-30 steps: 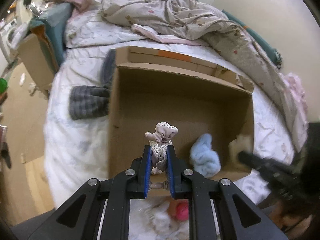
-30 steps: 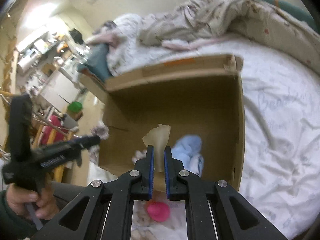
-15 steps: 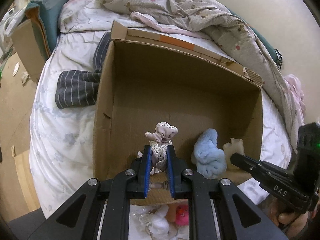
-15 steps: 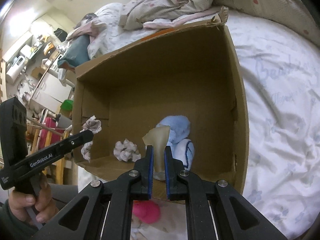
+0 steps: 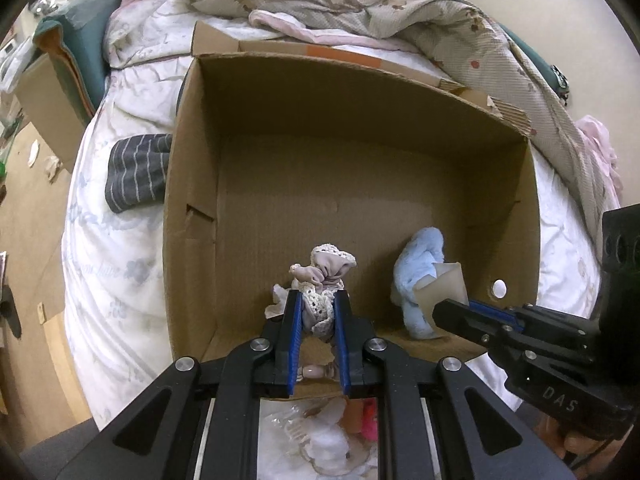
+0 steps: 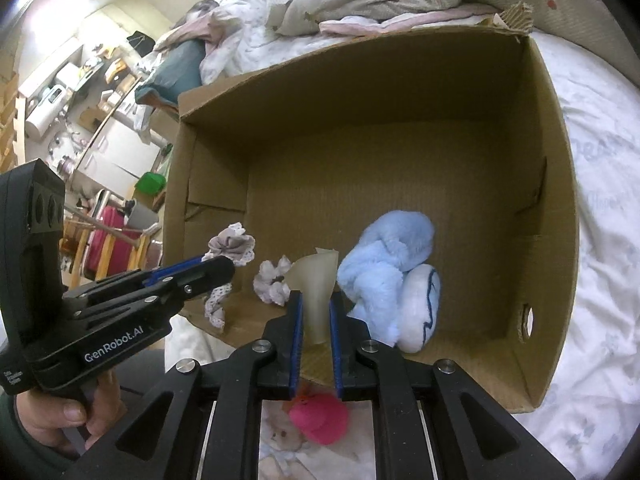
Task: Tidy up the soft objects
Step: 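Carry the scrunchie and the beige cup over the box with both grippers, then lower both items into the box and open both grippers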
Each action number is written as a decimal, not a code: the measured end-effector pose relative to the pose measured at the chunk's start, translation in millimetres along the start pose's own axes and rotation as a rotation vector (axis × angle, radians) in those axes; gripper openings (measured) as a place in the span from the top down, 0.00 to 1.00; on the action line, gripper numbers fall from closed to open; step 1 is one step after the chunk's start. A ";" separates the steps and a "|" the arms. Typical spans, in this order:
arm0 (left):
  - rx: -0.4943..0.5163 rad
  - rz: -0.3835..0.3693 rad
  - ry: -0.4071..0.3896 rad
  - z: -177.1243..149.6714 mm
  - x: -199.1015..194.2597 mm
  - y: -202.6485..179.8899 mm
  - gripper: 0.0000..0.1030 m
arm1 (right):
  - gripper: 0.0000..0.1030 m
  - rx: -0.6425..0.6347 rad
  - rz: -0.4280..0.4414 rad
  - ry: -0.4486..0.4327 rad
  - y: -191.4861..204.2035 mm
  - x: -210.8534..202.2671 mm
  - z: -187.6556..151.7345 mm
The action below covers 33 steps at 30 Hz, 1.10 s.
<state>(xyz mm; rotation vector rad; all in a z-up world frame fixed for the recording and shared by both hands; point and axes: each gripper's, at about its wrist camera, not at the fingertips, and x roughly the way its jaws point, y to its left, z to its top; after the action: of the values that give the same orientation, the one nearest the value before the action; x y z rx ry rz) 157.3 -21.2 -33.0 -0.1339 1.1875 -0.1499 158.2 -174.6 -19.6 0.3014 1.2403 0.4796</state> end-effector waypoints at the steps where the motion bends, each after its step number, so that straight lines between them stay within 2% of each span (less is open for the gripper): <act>1: -0.004 -0.001 0.000 -0.3 0.2 1.0 0.86 | 0.87 0.008 0.001 0.003 -1.0 0.6 0.6; 20: -0.008 0.016 -0.008 -1.9 1.1 2.1 0.86 | 0.76 0.016 0.004 -0.006 -2.0 -3.4 -2.4; 28: -0.002 0.012 -0.033 -0.3 -6.1 1.5 0.83 | 0.71 0.043 0.056 -0.067 -4.5 -15.5 0.9; 29: -0.001 0.011 -0.037 0.0 -7.5 1.1 0.82 | 0.64 0.046 0.057 -0.080 -4.8 -17.7 1.3; 30: 0.001 0.014 -0.040 0.4 -8.8 0.5 0.80 | 0.44 0.048 0.057 -0.094 -5.0 -20.1 1.6; 31: 0.003 0.017 -0.045 0.9 -9.8 0.2 0.76 | 0.32 0.052 0.057 -0.109 -5.1 -22.8 1.9; 32: 0.006 0.019 -0.050 1.3 -10.9 -0.2 0.69 | 0.26 0.057 0.055 -0.130 -4.8 -26.3 2.5; 33: 0.007 0.020 -0.054 1.5 -11.9 -0.7 0.62 | 0.26 0.058 0.055 -0.141 -4.7 -28.5 3.2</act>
<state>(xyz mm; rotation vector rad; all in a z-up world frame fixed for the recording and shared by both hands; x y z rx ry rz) 154.3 -19.6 -21.5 -0.1187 1.1336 -0.1321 155.1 -192.9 2.7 0.4129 1.1126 0.4626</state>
